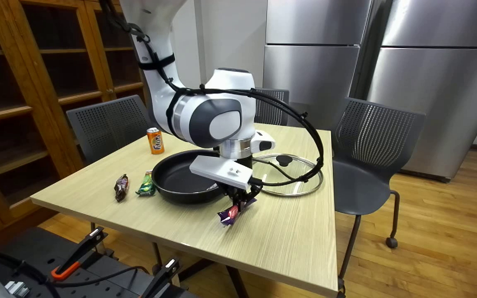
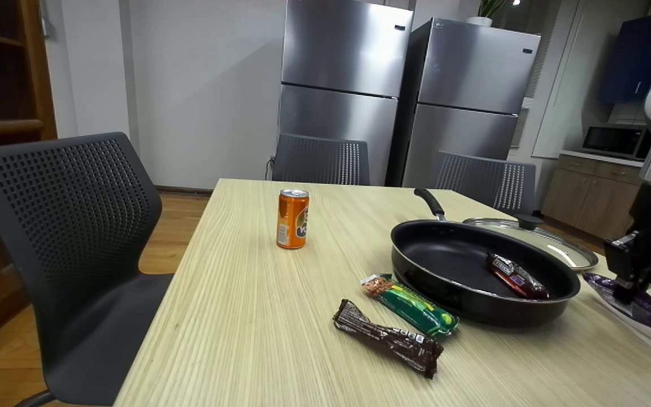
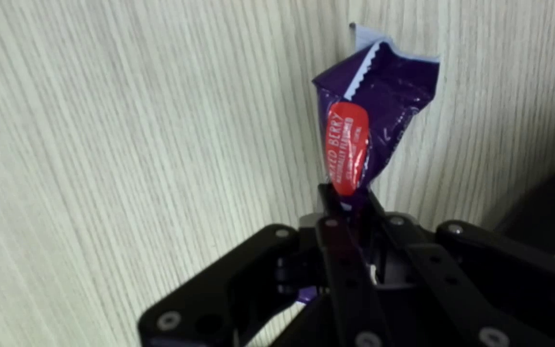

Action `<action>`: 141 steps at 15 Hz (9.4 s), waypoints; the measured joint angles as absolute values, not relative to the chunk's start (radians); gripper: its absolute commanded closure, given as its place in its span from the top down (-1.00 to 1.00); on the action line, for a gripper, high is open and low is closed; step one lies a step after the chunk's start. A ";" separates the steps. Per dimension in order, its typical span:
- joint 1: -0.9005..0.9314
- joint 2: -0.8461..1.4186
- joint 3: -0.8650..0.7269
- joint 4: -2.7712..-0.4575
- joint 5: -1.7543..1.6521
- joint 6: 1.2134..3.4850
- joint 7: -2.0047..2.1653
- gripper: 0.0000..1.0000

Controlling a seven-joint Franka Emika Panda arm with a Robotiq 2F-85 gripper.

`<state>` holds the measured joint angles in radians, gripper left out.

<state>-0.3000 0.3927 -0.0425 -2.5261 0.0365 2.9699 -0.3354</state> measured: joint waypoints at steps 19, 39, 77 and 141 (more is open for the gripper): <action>-0.237 0.161 0.180 -2.601 0.168 2.970 -0.438 -0.94; -0.338 0.377 0.280 -2.424 0.287 2.971 -0.531 -0.94; -0.096 0.029 0.249 -2.772 0.065 2.979 -0.484 1.00; 0.543 0.508 -0.016 -2.407 -0.367 2.904 0.111 1.00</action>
